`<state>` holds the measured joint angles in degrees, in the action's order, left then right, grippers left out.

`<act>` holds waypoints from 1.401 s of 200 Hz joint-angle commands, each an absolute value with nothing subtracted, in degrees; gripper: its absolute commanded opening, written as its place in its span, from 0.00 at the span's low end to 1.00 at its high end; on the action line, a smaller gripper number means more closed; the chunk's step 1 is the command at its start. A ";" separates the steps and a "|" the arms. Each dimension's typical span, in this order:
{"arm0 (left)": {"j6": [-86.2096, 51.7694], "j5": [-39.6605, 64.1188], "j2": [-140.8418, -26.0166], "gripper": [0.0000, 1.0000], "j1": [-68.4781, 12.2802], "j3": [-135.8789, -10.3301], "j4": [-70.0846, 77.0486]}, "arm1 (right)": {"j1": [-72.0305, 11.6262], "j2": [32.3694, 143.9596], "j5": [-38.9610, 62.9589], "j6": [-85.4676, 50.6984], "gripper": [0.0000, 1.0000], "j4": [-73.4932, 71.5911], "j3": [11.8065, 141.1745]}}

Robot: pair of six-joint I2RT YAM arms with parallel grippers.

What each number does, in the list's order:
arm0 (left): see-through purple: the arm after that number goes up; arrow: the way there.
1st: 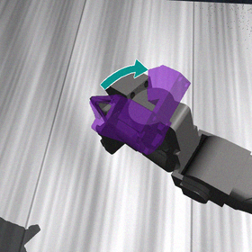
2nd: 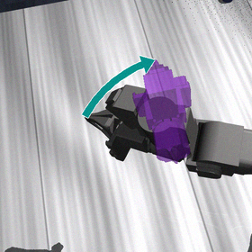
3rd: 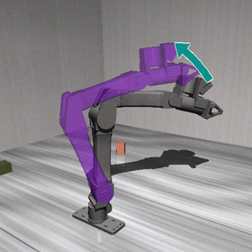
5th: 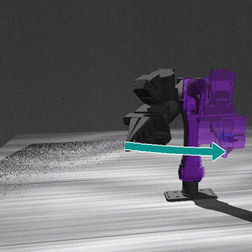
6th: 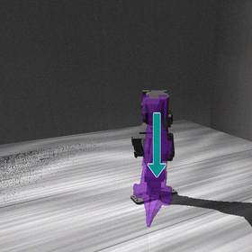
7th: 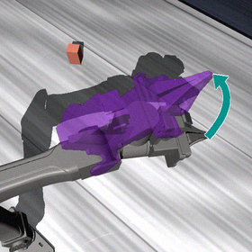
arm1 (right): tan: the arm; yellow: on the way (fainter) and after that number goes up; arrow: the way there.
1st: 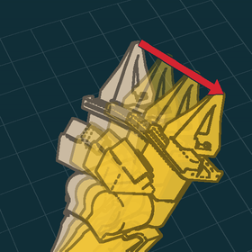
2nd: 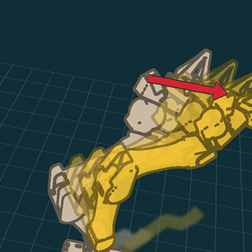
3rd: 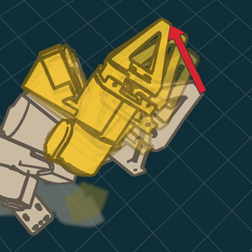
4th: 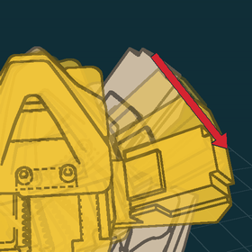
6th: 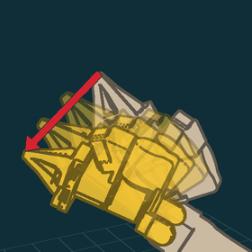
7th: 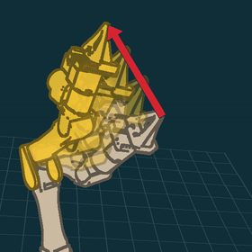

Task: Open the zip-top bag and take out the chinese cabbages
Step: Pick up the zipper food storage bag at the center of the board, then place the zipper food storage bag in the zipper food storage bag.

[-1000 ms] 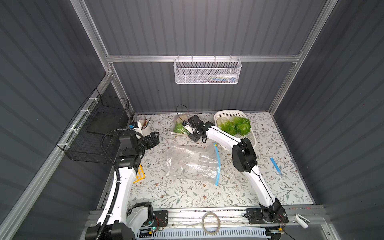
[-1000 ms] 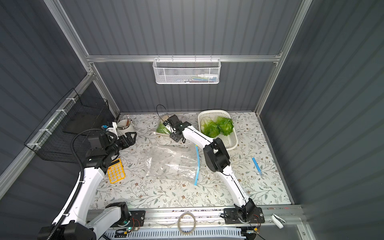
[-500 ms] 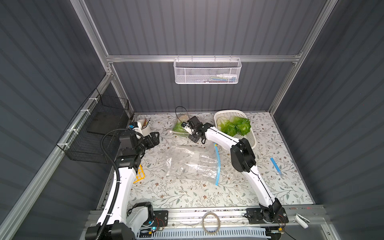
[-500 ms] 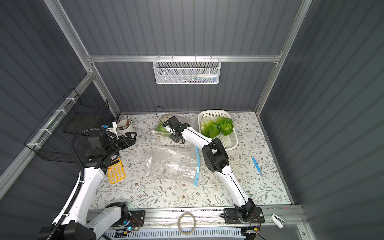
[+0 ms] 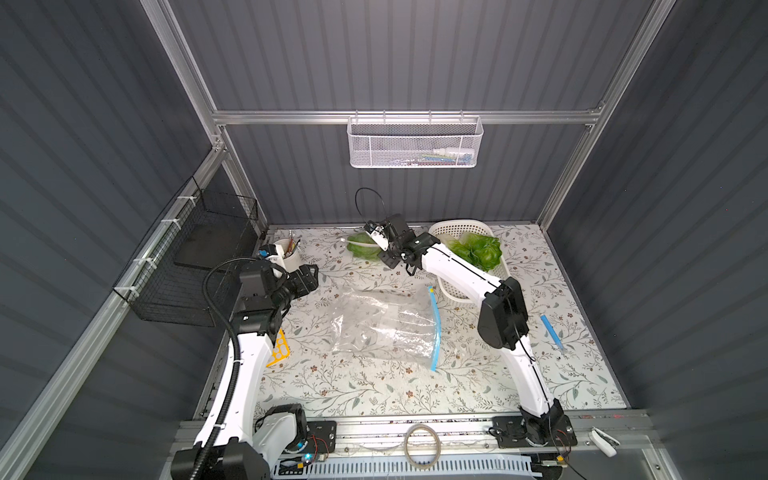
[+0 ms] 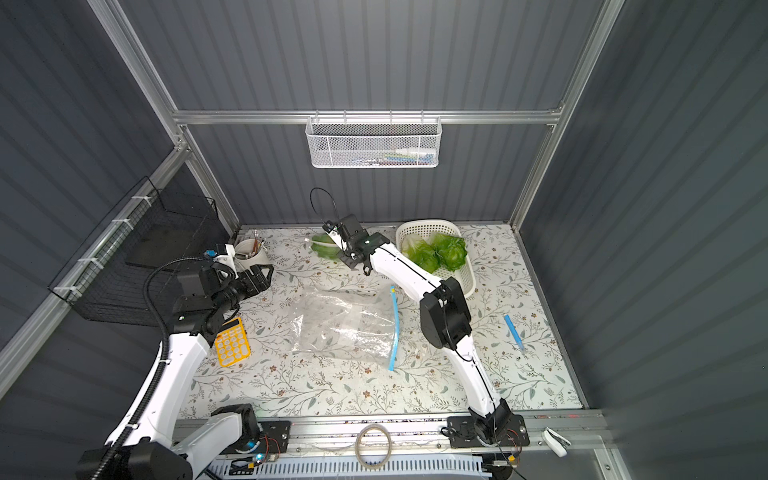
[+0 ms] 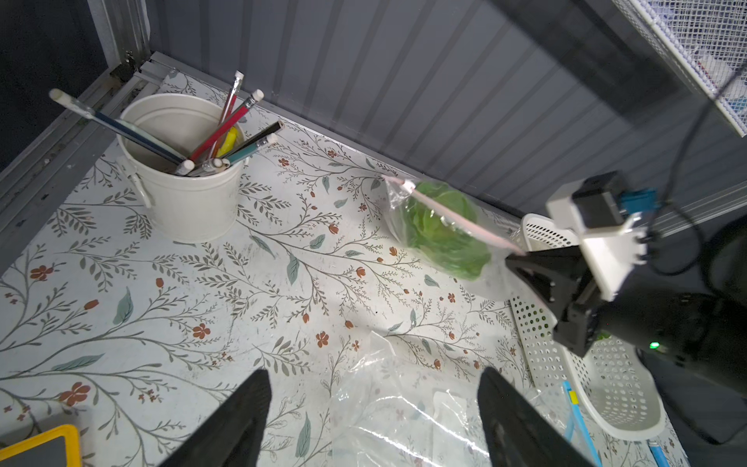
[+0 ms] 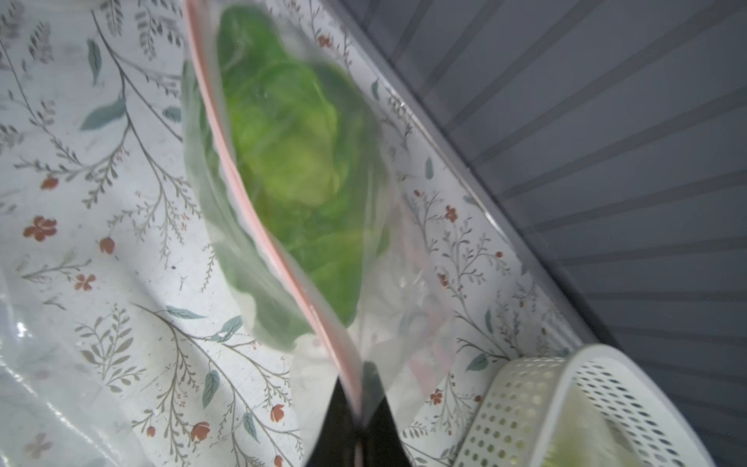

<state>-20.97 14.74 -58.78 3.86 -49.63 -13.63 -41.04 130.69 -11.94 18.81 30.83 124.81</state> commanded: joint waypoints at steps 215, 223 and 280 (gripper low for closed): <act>-22.72 14.19 -58.98 0.74 4.09 -48.85 -13.12 | -49.33 96.68 -3.22 16.26 0.00 30.75 108.17; -22.93 13.97 -59.19 0.74 4.09 -48.79 -13.16 | -49.67 94.61 -1.71 15.35 0.00 29.58 105.31; -23.82 14.96 -59.97 0.73 4.13 -48.91 -13.15 | -50.19 85.17 7.53 6.86 0.00 26.94 92.74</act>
